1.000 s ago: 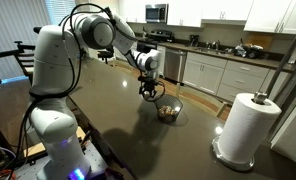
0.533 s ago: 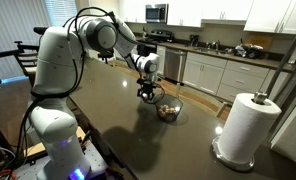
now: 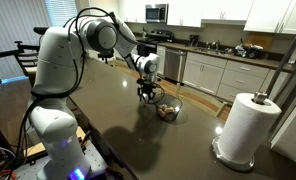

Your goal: Remove a packet from the basket and put it on the table

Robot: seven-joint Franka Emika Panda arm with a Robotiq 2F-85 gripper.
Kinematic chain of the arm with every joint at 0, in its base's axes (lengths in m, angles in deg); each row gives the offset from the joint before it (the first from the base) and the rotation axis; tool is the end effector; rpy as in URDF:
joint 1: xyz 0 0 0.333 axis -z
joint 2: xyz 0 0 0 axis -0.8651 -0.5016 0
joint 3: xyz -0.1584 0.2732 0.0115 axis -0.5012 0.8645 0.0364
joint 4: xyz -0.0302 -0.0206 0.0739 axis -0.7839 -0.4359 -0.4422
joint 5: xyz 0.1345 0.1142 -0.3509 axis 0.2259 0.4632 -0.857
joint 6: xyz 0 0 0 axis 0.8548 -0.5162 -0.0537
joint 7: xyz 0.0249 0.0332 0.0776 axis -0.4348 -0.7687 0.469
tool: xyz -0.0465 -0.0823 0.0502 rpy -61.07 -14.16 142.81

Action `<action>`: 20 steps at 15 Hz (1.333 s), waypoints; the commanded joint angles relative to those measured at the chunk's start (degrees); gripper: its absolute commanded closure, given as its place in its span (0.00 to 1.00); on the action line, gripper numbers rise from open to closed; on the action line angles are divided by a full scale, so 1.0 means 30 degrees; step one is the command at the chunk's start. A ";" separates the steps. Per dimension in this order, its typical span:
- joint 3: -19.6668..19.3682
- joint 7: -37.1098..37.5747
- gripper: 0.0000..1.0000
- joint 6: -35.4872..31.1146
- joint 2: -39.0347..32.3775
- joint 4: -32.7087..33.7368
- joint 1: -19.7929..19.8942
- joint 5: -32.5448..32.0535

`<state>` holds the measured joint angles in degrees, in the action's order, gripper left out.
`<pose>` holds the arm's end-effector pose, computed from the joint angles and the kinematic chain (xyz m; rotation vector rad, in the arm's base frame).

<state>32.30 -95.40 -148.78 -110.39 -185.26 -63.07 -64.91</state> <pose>0.5859 0.0931 0.2696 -2.9698 -0.7117 0.3898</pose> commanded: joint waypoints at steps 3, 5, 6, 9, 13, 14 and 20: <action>0.0048 -0.0424 0.00 0.0003 0.0498 0.0136 0.0260 -0.0057; -0.0021 -0.0359 0.00 -0.0172 0.0930 0.0029 0.0322 -0.0041; -0.0078 -0.0292 0.00 -0.0235 0.1134 0.0000 0.0348 -0.0055; -0.0316 0.0063 0.00 -0.0014 0.1556 0.0172 0.0425 -0.0166; -0.0727 0.0302 0.00 0.0168 0.2097 0.0281 0.0546 -0.0127; -0.0817 0.0332 0.00 0.0150 0.2209 0.0276 0.0571 -0.0115; -0.0963 0.0115 0.00 0.0062 0.2162 0.0422 0.0611 -0.0048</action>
<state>28.94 -95.18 -148.73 -103.88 -184.10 -61.65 -64.91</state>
